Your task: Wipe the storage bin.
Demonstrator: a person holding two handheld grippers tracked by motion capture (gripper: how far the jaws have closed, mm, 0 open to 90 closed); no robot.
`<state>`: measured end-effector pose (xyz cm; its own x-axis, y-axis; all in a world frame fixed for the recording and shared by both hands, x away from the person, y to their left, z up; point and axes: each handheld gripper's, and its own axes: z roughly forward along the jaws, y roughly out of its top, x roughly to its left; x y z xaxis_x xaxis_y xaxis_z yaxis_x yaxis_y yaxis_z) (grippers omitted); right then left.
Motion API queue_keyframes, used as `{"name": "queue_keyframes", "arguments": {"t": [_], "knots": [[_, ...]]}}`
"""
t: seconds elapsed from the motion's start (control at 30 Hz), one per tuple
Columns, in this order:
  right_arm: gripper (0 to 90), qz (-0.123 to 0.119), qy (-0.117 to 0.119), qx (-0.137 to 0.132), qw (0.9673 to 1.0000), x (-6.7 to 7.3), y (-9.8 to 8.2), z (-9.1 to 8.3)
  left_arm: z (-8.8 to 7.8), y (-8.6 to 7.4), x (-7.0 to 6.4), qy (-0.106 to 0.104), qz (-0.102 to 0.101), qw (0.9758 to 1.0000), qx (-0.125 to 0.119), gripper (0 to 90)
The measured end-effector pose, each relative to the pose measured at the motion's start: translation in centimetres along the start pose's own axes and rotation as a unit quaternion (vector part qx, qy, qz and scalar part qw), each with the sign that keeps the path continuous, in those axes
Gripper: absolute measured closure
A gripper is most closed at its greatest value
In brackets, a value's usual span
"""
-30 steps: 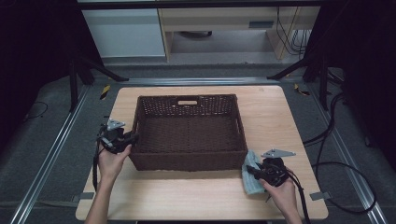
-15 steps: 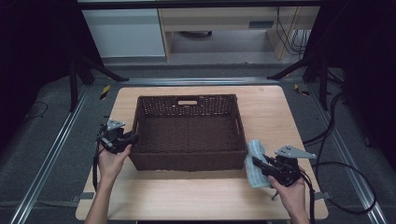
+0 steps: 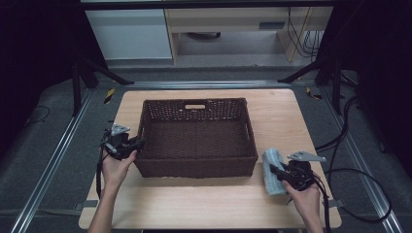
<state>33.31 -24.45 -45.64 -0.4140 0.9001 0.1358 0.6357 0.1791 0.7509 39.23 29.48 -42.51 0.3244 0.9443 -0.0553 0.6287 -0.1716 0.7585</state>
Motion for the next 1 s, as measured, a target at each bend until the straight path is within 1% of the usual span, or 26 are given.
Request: {"name": "queue_keyframes", "arguments": {"t": [0.07,0.17,0.23,0.4,0.5,0.6,0.7,0.77,0.87,0.9,1.0], "knots": [[70.0,0.013,-0.009,-0.001,0.9999,-1.0,-0.2,-0.3,0.0,0.0,0.0,-0.001,-0.001,1.0,0.0,66.9],[70.0,0.018,-0.031,0.004,0.9993,-2.1,-0.4,-0.5,0.0,0.0,0.0,0.0,0.0,1.0,0.0,66.8],[69.9,0.023,-0.037,0.006,0.9991,-2.7,-0.6,-0.6,0.0,0.0,0.0,-0.001,0.0,1.0,0.0,66.9],[69.4,0.032,-0.05,0.018,0.9981,-3.7,-0.9,-0.4,0.0,0.0,0.0,0.0,0.001,1.0,0.0,66.8],[68.4,0.025,-0.061,0.034,0.9972,-4.1,-1.2,0.3,0.0,0.0,0.0,-0.001,0.001,1.0,0.0,66.7],[66.7,0.031,-0.06,0.035,0.9971,-4.2,-1.3,0.6,0.0,0.0,0.0,0.0,0.001,1.0,0.0,66.5],[63.1,0.022,-0.064,0.034,0.9971,-4.1,-1.3,0.7,0.0,0.0,0.0,-0.001,0.001,1.0,0.0,66.4],[58.1,0.019,-0.066,0.033,0.9971,-4.0,-1.3,0.7,0.0,0.0,0.0,-0.002,0.001,1.0,0.0,66.3],[49.2,0.013,-0.071,0.024,0.9971,-3.8,-1.0,0.5,0.0,0.0,0.0,-0.002,0.001,1.0,0.0,66.3],[46.9,0.009,-0.074,0.018,0.997,-3.7,-0.8,0.4,0.0,0.0,0.0,-0.002,0.001,1.0,0.0,66.3],[41.3,0.007,-0.076,-0.001,0.9971,-3.5,-0.3,0.0,0.0,0.0,0.1,-0.003,0.001,1.0,0.0,66.2]]}}
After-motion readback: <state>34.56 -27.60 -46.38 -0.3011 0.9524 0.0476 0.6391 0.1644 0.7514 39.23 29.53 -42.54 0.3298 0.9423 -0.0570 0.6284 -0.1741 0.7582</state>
